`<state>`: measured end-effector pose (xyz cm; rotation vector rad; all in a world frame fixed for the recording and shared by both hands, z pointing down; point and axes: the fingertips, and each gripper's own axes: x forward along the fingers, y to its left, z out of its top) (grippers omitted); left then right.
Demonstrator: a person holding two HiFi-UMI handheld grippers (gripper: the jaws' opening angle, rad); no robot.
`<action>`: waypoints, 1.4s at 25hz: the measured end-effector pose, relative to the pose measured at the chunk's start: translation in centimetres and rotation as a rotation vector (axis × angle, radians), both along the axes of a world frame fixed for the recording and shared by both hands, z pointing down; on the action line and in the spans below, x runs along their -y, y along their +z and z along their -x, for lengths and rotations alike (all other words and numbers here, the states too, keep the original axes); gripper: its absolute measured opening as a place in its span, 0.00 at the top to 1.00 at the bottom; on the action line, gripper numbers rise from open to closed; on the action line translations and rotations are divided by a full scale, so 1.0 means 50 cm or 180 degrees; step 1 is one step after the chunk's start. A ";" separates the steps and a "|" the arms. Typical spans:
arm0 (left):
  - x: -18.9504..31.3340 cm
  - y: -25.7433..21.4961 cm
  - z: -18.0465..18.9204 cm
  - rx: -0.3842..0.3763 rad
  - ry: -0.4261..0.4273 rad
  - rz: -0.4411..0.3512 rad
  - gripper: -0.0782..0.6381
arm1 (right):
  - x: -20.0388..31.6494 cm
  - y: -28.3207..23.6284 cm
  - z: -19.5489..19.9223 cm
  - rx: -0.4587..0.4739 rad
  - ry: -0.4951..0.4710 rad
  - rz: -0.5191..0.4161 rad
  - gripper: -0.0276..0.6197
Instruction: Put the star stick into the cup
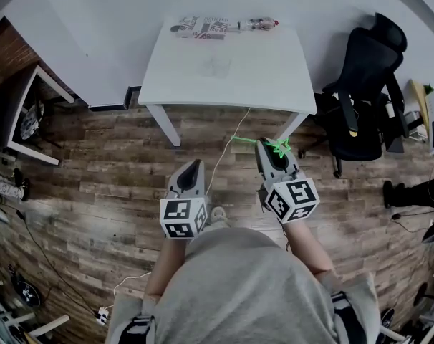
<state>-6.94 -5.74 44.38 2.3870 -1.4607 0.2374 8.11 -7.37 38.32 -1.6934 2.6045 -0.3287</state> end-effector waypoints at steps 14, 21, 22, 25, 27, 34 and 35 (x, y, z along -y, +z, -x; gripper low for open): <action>0.181 0.011 0.040 -0.0041 0.0081 -0.0020 0.87 | 0.168 0.006 0.038 -0.0052 0.0097 -0.0025 0.93; 0.224 0.018 0.043 -0.0043 0.0111 -0.0006 0.87 | 0.211 0.013 0.028 -0.0117 0.0174 -0.0010 0.93; 0.231 0.021 0.043 -0.0041 0.0109 -0.0003 0.87 | 0.219 0.011 0.025 -0.0121 0.0187 -0.0020 0.93; 0.251 0.027 0.040 -0.0043 0.0096 0.0001 0.87 | 0.247 0.005 0.012 -0.0146 0.0207 -0.0064 0.93; 0.264 0.033 0.038 -0.0038 0.0079 0.0004 0.87 | 0.269 0.005 0.003 -0.0157 0.0211 -0.0083 0.93; 0.338 0.048 0.033 -0.0012 -0.0028 0.0039 0.87 | 0.373 0.004 -0.011 -0.0136 0.0140 -0.0142 0.93; 0.351 0.049 0.032 -0.0007 -0.0041 0.0043 0.87 | 0.390 0.006 -0.012 -0.0139 0.0122 -0.0143 0.93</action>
